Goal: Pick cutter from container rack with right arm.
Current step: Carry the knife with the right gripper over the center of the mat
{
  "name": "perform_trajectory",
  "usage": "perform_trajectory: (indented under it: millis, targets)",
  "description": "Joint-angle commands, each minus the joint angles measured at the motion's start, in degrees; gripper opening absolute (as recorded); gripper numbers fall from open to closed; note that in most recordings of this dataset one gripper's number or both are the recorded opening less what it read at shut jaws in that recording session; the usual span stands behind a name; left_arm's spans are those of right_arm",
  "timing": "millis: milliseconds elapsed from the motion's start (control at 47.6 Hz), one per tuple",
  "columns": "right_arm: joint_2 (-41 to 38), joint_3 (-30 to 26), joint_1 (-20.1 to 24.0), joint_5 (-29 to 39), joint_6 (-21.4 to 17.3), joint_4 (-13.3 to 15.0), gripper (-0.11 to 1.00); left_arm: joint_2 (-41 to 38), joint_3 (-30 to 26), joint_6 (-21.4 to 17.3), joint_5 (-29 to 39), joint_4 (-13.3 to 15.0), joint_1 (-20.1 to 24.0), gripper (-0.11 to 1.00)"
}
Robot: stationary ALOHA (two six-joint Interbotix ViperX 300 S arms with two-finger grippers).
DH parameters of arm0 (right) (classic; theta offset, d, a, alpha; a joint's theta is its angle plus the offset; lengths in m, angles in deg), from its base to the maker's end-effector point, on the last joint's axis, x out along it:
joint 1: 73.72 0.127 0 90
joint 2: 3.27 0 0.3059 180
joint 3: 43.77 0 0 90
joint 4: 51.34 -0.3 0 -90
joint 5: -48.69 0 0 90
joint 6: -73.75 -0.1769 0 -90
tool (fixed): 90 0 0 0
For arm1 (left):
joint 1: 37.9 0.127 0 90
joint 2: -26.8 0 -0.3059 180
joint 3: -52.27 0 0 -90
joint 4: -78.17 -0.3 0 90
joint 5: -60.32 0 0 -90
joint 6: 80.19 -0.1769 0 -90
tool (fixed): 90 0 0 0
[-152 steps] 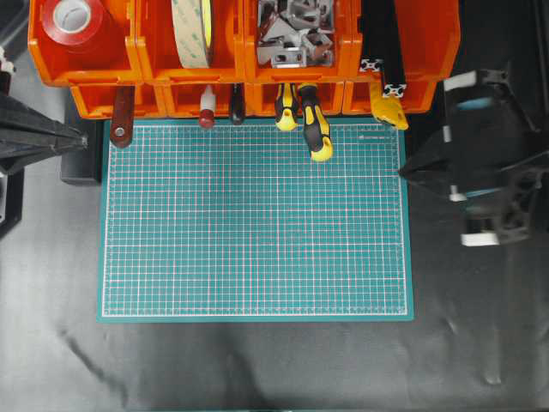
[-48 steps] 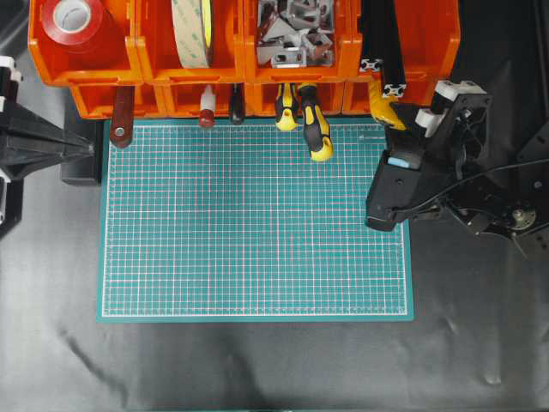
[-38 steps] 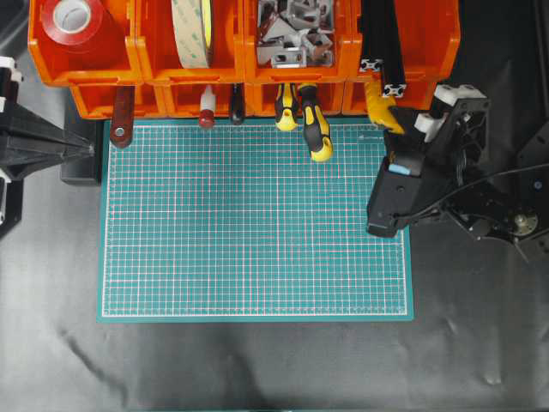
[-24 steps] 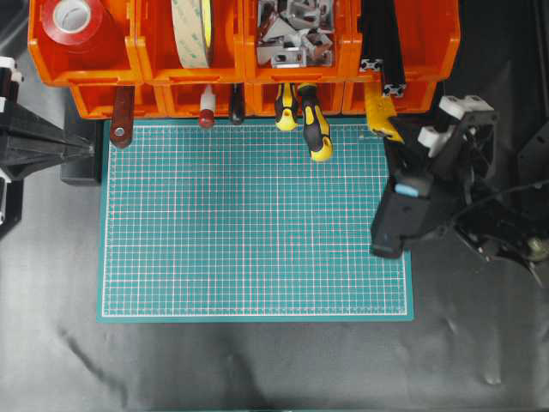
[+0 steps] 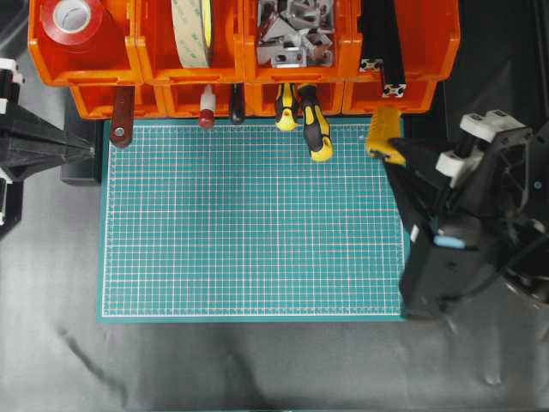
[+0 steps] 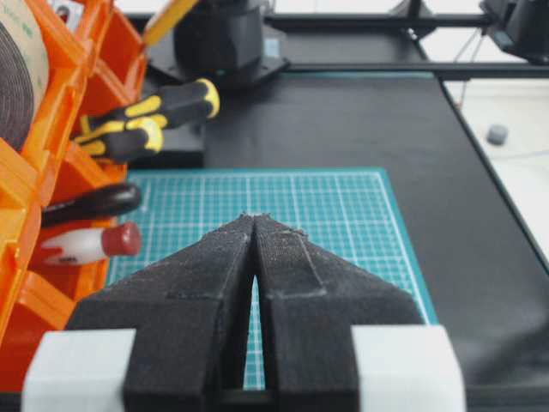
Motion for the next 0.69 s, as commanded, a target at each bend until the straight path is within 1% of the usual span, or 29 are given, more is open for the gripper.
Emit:
perform_trajectory:
  millis: [0, 126, 252, 294, 462, 672]
  targets:
    - [0.9, -5.9, 1.8, -0.3, 0.7, 0.4, 0.23, -0.1, -0.6, 0.4, -0.5, -0.2, -0.1, 0.00]
    - [0.3, -9.0, 4.1, -4.6, 0.6, 0.4, 0.23, 0.1, -0.5, 1.8, -0.4, -0.2, -0.1, 0.00]
    - [-1.2, -9.4, 4.7, -12.9, -0.4, -0.3, 0.23, 0.1, -0.4, 3.3, -0.3, -0.2, -0.1, 0.00]
    - [-2.4, -9.1, 4.2, -16.1, -1.0, -0.5, 0.23, 0.3, -0.5, 3.5, -0.4, -0.2, -0.1, 0.00]
    - [-5.4, -6.9, 1.4, -24.6, -3.3, -0.6, 0.23, 1.1, -0.6, 3.5, -0.3, -0.2, -0.4, 0.00]
    - [-9.1, -1.7, -6.2, -38.8, -2.9, -0.3, 0.23, 2.7, -0.8, 3.6, 0.1, -0.2, -1.7, 0.00]
